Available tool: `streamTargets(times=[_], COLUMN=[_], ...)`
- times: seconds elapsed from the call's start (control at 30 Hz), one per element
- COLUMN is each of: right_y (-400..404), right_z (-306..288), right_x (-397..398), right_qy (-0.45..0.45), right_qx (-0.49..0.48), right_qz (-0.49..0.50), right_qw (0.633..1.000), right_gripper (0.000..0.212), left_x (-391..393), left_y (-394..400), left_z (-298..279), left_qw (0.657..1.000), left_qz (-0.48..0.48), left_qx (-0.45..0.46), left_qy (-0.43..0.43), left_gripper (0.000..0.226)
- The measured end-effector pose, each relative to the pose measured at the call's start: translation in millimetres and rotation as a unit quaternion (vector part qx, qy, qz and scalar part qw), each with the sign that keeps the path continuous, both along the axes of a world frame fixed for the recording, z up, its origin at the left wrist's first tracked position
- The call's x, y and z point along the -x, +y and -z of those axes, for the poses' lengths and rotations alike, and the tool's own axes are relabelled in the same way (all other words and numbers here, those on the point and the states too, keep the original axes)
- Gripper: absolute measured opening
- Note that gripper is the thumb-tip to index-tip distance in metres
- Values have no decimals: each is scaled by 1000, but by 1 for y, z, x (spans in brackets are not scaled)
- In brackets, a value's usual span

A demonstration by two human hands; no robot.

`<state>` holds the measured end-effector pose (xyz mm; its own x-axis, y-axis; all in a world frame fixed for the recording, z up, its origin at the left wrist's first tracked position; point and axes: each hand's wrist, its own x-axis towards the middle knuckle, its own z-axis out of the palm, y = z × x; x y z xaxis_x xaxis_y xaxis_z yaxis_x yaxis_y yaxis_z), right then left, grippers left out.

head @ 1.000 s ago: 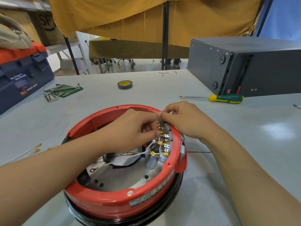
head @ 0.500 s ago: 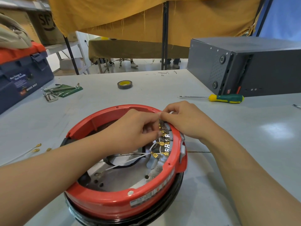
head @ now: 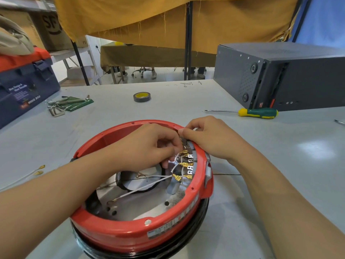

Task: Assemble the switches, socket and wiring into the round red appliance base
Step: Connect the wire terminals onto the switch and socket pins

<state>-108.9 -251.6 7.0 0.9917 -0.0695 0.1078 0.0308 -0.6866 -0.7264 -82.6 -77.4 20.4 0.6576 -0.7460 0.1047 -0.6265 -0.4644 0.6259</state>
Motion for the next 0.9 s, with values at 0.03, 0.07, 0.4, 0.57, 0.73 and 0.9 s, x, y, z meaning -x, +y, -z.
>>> streamTargets(times=[0.03,0.07,0.4,0.57,0.73,0.9], right_y=[0,0,1,1,1,0], right_z=[0,0,-1,-1,0,2], right_x=[0,0,0,1,0,0], right_qy=[0,1,5,6,2,-7], right_qx=[1,2,4,-4,-1,-7], right_qz=[0,-1,0,-3,-3,-3], right_qw=[1000,1000,1000,1000,1000,1000], right_gripper=[26,26,26,26,25,25], left_x=[0,-1,-4,-4,-5,-6], left_y=[0,1,2,3,4,3], left_z=[-1,-1,1,4,5,9], left_qw=[1000,1000,998,989,986,985], left_qz=[2,4,16,41,47,42], left_qx=[-7,-13,-29,-53,-59,-56], left_qy=[-7,-15,-58,-129,-148,-160], left_gripper=[18,17,11,12,15,10])
